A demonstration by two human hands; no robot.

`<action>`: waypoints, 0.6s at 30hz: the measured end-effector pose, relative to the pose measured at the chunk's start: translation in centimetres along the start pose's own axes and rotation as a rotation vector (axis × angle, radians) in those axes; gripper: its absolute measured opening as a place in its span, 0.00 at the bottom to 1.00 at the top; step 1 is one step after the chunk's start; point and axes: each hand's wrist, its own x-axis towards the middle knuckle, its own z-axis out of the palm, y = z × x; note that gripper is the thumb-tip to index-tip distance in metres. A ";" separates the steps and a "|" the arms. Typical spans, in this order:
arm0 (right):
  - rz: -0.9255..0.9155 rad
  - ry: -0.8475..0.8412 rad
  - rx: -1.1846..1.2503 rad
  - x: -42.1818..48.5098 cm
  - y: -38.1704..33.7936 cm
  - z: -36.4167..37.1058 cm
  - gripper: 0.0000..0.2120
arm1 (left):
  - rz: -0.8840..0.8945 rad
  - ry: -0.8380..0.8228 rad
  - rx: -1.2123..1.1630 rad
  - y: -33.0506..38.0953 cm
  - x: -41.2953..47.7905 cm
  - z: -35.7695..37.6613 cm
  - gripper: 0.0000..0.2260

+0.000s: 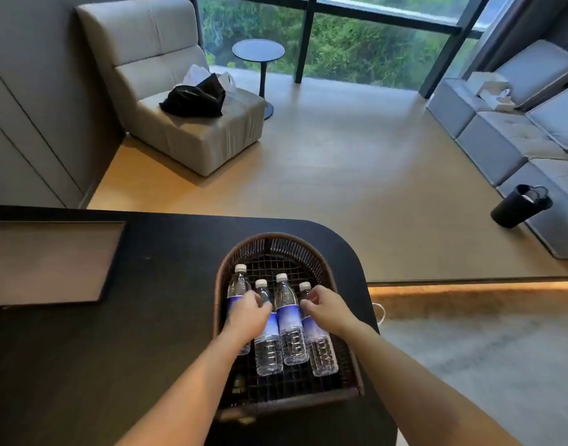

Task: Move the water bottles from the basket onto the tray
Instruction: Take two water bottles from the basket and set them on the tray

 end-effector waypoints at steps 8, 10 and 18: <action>0.003 -0.122 -0.041 6.5 -1.6 0.7 0.22 | 0.021 -0.114 0.038 1.2 6.4 -1.2 0.18; -0.023 -0.143 -0.070 8.4 -1.6 0.9 0.23 | 0.020 -0.145 0.103 1.3 8.3 -1.0 0.16; -0.052 -0.291 -0.181 13.5 -1.2 2.4 0.18 | -0.033 -0.269 0.460 3.2 12.0 -0.7 0.12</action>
